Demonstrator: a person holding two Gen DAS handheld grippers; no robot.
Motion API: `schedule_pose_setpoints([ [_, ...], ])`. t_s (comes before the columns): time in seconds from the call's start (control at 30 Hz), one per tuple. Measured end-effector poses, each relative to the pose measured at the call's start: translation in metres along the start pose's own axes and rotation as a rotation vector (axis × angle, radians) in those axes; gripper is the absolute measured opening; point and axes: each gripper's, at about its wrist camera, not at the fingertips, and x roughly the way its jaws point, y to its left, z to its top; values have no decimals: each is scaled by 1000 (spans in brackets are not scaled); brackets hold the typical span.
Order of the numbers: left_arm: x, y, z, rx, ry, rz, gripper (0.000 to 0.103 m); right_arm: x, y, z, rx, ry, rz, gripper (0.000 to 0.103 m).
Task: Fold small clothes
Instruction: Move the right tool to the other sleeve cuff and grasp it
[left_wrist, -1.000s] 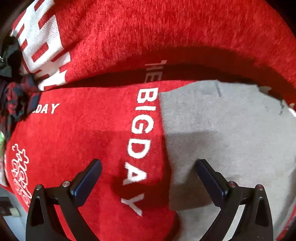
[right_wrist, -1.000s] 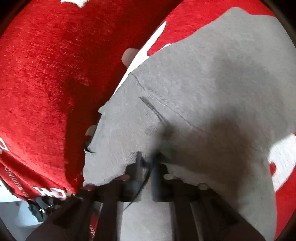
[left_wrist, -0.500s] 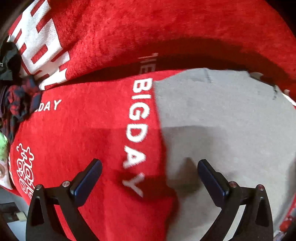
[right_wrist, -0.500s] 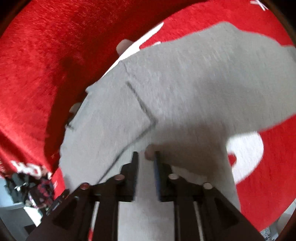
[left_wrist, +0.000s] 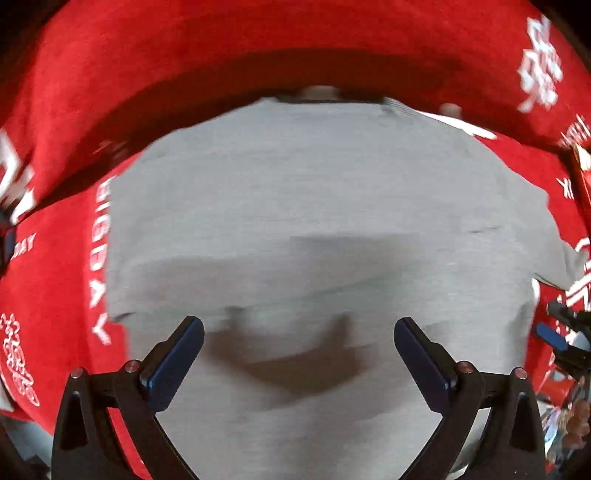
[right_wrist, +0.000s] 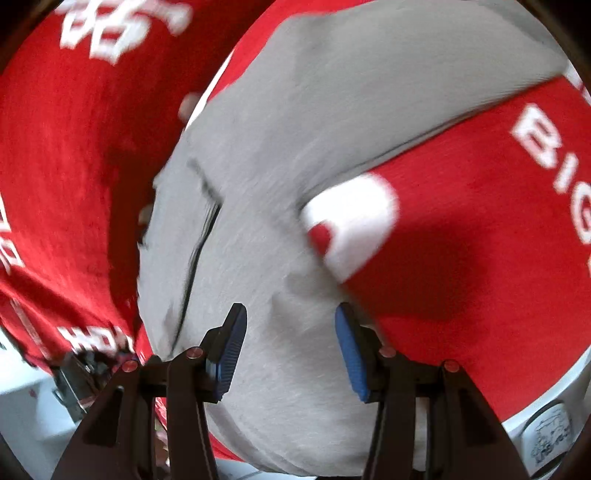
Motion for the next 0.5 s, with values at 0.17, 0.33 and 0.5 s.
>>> schedule_pose_setpoints([
  [0.17,9,-49,13,41,11,-27,103,-36,-55,33,171,-123,70,54],
  [0.33,14,-85,23,63,3,-35,103,-65,-108,61,336,-252,122,54],
  [0.5,18,-113,29,93,3,-37,103,-81,-141,78,466,-343,213,54],
])
